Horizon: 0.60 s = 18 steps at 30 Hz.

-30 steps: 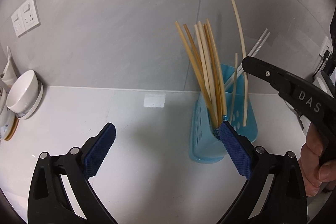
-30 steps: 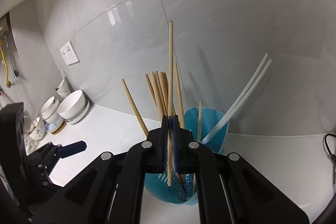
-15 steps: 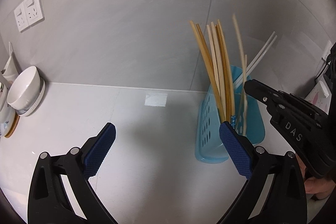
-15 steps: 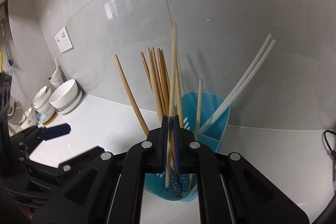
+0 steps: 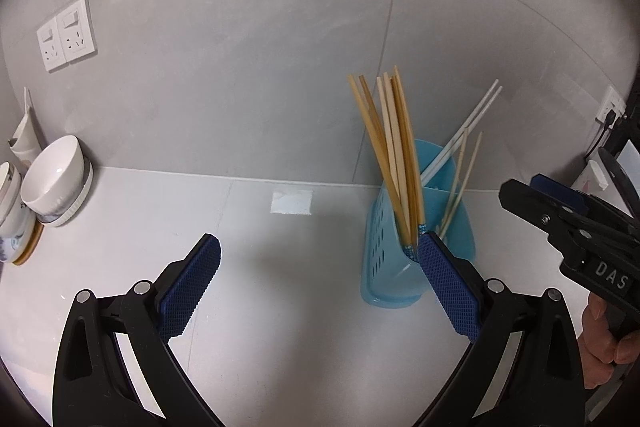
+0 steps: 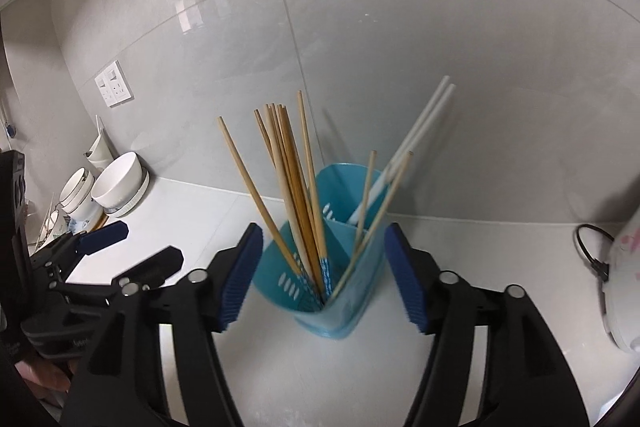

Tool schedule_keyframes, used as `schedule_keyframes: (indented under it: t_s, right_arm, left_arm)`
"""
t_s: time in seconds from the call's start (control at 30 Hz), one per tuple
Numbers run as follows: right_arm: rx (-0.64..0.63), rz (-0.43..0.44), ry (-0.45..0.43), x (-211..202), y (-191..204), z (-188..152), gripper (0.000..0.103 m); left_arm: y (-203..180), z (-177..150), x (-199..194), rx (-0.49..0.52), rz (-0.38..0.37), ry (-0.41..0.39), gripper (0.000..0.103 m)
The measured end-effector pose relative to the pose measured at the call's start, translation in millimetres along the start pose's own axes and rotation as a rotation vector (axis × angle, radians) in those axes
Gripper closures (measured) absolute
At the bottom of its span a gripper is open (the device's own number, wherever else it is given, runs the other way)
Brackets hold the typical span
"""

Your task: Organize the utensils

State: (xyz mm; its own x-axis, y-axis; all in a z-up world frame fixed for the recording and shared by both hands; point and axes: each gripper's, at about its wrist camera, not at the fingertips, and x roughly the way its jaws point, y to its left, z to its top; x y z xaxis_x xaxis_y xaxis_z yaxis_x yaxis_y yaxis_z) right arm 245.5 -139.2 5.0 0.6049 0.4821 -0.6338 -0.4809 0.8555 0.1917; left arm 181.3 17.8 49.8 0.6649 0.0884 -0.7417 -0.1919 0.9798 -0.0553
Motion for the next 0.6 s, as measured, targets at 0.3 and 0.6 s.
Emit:
schedule_keyframes:
  t_s: [0.3, 0.6]
  right_arm:
    - [0.036, -0.082, -0.027, -45.0, -3.6, -25.5, 0.008]
    - [0.064, -0.113, 0.023, -63.5, -5.0, -52.0, 0.008]
  left_arm:
    - [-1.7, -12.0, -23.4, 0.004, -0.050, 0.025, 0.006]
    - [-8.4, -27.6, -34.4, 0.035, -0.052, 0.033, 0.006]
